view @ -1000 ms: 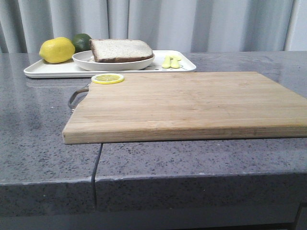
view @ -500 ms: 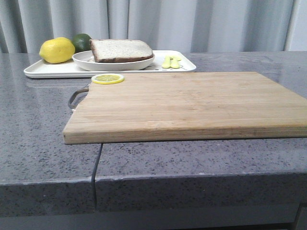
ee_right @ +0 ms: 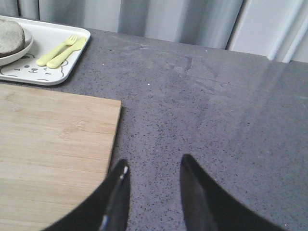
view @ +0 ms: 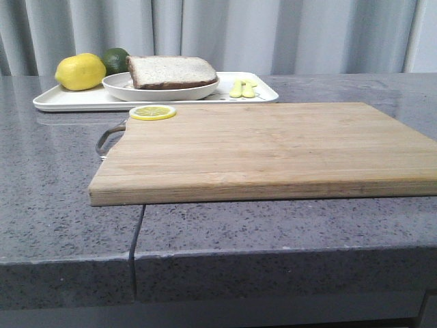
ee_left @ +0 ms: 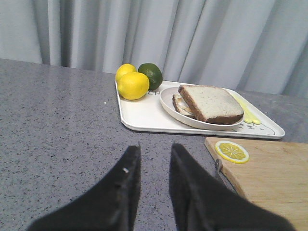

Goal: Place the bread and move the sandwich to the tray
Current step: 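Open the left gripper and withdraw it from the plate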

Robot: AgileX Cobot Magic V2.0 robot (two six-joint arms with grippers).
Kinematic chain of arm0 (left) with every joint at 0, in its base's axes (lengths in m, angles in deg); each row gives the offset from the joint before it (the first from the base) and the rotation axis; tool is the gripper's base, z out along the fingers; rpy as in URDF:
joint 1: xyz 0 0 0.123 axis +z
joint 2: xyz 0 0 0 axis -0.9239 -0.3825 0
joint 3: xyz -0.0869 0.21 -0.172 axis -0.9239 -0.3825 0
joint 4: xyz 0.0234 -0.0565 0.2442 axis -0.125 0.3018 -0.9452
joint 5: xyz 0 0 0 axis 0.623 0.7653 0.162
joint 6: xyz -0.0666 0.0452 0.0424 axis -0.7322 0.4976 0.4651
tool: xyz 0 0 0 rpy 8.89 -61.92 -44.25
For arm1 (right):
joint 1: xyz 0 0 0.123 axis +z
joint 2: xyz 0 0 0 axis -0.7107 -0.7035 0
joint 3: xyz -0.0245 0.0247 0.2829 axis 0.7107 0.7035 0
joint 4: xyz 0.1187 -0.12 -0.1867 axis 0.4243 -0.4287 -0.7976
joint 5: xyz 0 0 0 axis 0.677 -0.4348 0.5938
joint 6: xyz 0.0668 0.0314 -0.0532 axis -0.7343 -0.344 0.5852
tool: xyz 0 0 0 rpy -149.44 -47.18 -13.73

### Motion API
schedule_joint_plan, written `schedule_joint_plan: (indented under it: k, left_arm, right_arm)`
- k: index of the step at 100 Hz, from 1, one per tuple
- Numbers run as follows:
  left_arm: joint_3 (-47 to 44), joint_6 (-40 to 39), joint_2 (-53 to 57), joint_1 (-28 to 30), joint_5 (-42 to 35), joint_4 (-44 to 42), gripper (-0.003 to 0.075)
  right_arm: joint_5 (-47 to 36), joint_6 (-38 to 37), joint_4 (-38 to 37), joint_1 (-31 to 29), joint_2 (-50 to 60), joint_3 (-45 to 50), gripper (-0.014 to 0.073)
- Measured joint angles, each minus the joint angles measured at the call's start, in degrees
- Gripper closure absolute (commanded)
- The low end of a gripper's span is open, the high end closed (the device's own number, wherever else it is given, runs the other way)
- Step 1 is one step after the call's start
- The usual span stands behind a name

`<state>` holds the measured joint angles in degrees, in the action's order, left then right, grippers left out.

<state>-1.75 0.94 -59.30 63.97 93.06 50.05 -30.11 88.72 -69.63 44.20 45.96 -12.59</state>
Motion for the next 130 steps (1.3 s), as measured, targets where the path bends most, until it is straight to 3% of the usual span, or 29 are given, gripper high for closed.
schedule_joint_plan:
  k: [15,113,130]
  left_arm:
    - [0.00,0.00,0.00,0.00,-0.08,0.00,0.0739]
    - [-0.10,0.06,0.10,0.00,-0.24,-0.14,0.0739]
    - [-3.67,0.06,2.33,0.00,-1.64,-8.55,0.0739]
  right_arm:
    - [1.42,0.00,0.00,0.00,0.00,0.00,0.0671]
    - [3.26,0.00,0.00,0.00,0.00,0.00,0.0664]
    - [3.35,0.00,0.00,0.00,0.00,0.00,0.0664]
